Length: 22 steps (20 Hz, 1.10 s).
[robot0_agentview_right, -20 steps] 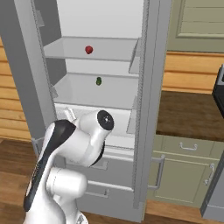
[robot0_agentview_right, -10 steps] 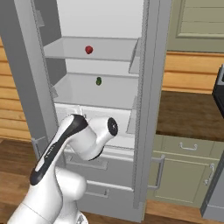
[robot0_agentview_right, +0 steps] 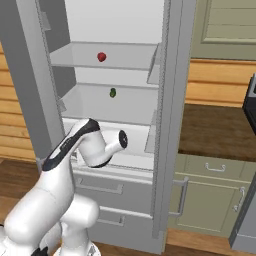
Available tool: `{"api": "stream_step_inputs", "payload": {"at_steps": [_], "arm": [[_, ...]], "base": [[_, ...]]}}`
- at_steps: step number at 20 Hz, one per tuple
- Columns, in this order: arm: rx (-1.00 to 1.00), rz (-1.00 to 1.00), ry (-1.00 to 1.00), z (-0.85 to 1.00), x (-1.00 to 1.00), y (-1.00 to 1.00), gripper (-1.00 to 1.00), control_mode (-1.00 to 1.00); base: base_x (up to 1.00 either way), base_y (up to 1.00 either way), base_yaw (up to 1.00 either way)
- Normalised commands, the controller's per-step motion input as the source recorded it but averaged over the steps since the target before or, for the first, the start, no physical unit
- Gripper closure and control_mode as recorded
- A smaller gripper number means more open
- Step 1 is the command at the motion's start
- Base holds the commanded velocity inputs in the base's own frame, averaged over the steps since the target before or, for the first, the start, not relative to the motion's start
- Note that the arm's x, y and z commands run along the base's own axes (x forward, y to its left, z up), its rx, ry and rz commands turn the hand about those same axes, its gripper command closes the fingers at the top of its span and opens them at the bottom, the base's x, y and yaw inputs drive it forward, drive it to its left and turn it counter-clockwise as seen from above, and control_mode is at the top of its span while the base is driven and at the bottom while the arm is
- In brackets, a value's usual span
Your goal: Take the strawberry from the fridge and place it on top of the pancake, located on the dining counter.
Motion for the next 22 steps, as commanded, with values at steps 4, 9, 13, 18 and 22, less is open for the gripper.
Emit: {"api": "stream_step_inputs", "payload": {"at_steps": [4,9,13,18,22], "arm": [[0.11,0.18,0.02,-0.03,0.63,0.15,-1.0,-1.0],[0.14,0.25,0.0,0.0,0.62,0.04,-1.0,-1.0],[0.08,0.2,0.0,0.0,0.38,0.0,-1.0,-1.0],[0.01,0.12,0.0,0.0,0.0,0.34,-1.0,-1.0],[0.0,0.12,-0.03,0.0,-0.42,0.54,-1.0,-1.0]], "base": [[0.0,0.0,0.0],[0.0,0.0,0.0],[0.0,0.0,0.0],[0.0,0.0,0.0],[0.0,0.0,0.0]]}}
